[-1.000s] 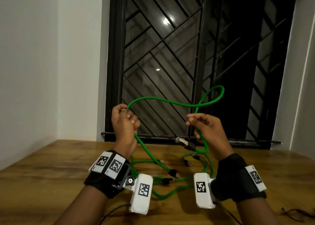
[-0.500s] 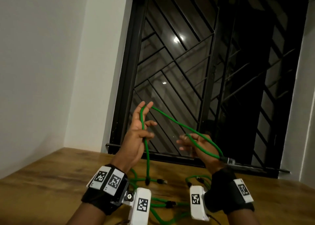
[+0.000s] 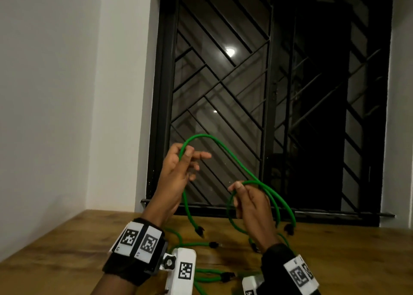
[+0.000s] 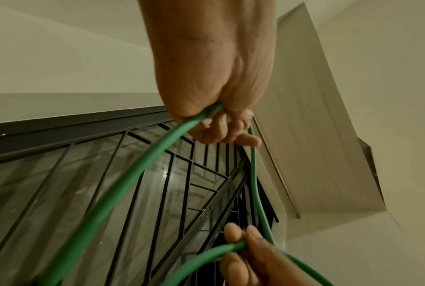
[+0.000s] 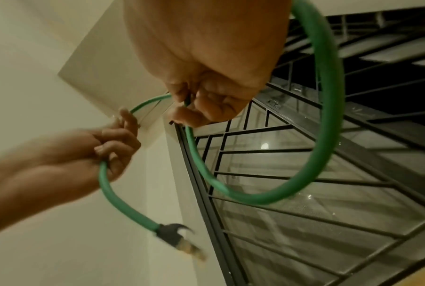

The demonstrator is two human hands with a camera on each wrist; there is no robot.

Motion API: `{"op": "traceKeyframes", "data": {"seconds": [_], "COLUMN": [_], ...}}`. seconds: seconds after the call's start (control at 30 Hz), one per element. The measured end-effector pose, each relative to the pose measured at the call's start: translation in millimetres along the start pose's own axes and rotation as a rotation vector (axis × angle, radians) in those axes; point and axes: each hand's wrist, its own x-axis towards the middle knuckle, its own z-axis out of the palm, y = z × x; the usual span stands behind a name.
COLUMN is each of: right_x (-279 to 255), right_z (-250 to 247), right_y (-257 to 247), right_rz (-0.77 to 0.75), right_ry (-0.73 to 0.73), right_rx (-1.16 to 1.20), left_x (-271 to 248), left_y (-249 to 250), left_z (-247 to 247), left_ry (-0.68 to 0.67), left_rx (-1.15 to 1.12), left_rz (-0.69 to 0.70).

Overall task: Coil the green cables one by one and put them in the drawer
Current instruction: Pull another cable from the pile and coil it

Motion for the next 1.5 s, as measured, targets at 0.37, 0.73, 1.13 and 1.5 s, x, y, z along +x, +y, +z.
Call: {"op": "traceKeyframes", "data": {"seconds": [0.37,0.73,1.13,1.5], "right_x": [-11,8,13,7], "right_z": [15,-14,-40,-66], "right_y": [-27,-29,-1,-4], "right_rz": [-0.092,0.077,0.565,0.580], "right_ry": [-0.253,0.106,0.121,-0.090], "right_rx": [-0.059,0.376,0.558,-0.531], "left_x": [28,-8,-54,-56], "left_y": [2,-15,-41,-44], "left_z": [38,23,43,36], "left_ry": [0.162,-0.211,-0.487,-0.490], "left_rx": [-0.488,0.313,0.599,0.702], "left_rz": [-0.025,0.026,0.014,0.166]}}
